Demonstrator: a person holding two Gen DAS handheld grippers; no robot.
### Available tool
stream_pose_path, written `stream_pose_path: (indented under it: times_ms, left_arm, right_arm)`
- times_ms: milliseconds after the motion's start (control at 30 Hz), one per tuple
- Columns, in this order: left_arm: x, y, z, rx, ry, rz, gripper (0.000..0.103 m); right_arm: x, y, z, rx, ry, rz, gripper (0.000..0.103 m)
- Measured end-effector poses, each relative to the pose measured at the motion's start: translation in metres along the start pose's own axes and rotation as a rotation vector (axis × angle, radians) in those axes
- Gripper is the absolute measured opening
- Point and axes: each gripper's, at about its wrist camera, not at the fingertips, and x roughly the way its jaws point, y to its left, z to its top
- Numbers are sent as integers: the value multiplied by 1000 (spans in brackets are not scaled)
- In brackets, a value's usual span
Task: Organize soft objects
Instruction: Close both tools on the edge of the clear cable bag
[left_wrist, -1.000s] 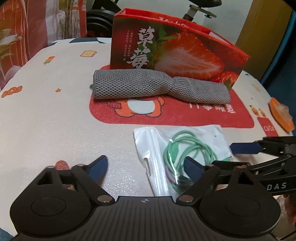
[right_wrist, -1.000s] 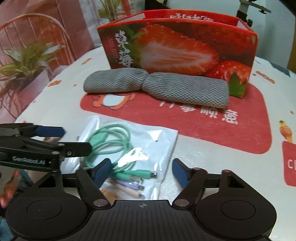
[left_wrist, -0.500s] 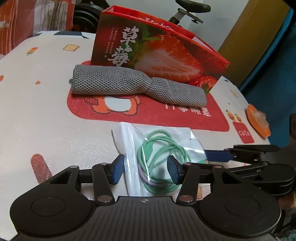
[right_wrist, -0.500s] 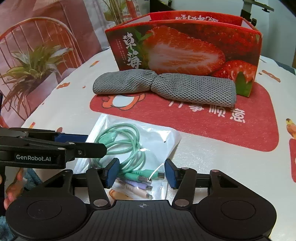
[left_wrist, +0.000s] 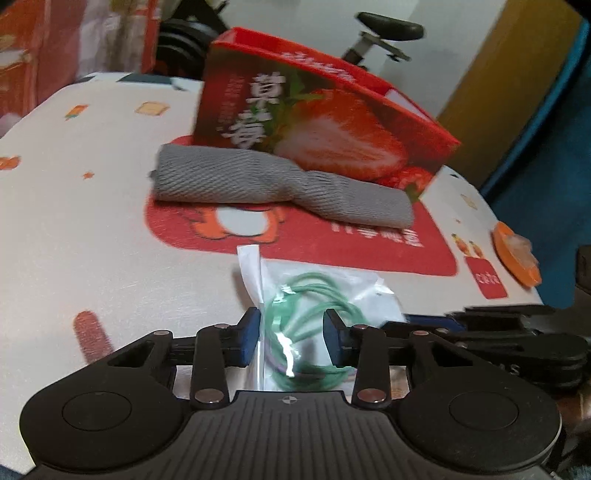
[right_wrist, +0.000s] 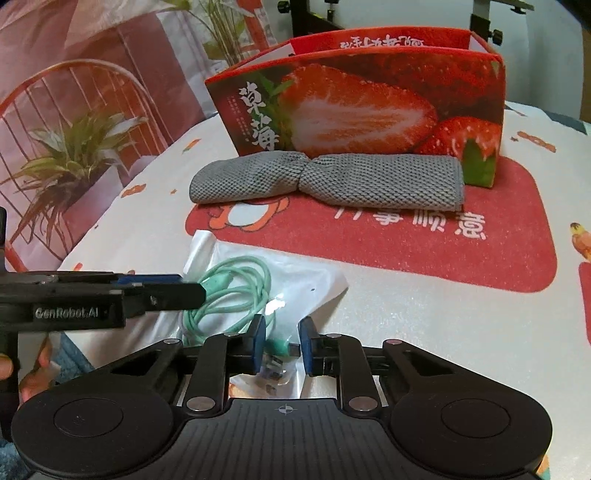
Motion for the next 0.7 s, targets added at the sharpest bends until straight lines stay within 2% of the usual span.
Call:
stream_pose_path:
  times_ms: [200, 333, 400, 500, 700]
  left_arm:
    - [2, 14, -3, -63, 11, 4, 39]
    - [3, 11, -3, -35, 15, 6, 29]
    - [4, 9, -3, -21, 19, 1, 20]
    - [4, 2, -4, 11, 21, 3, 18]
    - [2, 3, -3, 2, 8, -20, 12]
  right_arm:
    - [1, -3, -5, 14, -12, 4, 18]
    - [1, -5, -6, 22, -20, 10, 18]
    - [1, -7, -7, 30, -24, 14, 18]
    - [1, -7, -7, 29, -27, 10, 18]
    - [-8, -9, -6, 32, -62, -12, 15]
